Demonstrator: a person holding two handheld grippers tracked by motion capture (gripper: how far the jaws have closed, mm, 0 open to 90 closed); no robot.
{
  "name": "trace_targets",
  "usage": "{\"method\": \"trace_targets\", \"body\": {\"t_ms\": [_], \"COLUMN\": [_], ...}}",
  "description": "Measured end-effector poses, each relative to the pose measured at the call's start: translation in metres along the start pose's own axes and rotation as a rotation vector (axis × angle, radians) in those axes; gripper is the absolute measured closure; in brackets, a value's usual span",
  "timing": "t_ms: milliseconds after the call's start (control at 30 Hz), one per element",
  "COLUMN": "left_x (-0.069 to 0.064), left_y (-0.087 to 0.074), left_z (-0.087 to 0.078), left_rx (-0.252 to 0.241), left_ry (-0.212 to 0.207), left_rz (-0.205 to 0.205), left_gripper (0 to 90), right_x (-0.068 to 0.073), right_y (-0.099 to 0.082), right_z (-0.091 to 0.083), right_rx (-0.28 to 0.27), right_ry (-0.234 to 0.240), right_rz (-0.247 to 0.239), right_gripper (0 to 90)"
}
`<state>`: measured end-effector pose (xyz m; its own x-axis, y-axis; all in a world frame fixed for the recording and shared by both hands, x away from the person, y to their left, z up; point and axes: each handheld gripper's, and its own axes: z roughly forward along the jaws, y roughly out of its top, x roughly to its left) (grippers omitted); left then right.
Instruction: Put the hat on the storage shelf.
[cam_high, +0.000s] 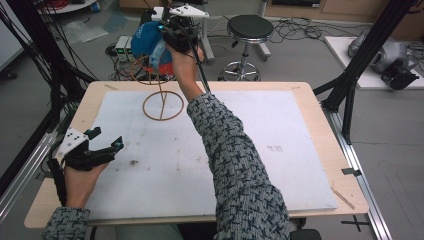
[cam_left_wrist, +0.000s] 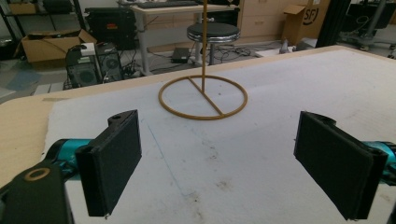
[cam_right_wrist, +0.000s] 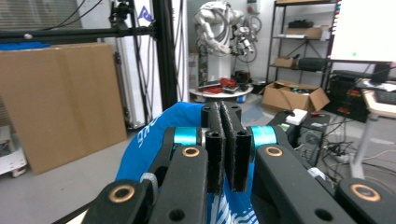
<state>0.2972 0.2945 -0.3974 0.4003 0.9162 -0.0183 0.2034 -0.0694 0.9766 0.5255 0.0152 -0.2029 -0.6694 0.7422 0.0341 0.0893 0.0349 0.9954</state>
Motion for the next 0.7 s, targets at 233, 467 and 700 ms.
{"method": "trace_targets", "body": {"t_ms": [233, 467, 700], "left_x": [0.0, 0.0, 0.0], "left_y": [0.001, 0.001, 0.001], "left_z": [-0.001, -0.001, -0.001], "left_rx": [0.001, 0.002, 0.002], "left_ry": [-0.001, -0.001, -0.001], "left_rz": [0.003, 0.004, 0.004], "left_gripper": [15.2, 15.2, 15.2], "right_x": [0.009, 0.014, 0.02], "right_y": [-0.008, -0.017, -0.024], "right_z": [0.007, 0.012, 0.017], "right_rx": [0.02, 0.044, 0.071], "right_ry": [0.026, 0.04, 0.045], "right_rz": [-0.009, -0.011, -0.025], "right_gripper": [88.3, 88.2, 88.2]}}
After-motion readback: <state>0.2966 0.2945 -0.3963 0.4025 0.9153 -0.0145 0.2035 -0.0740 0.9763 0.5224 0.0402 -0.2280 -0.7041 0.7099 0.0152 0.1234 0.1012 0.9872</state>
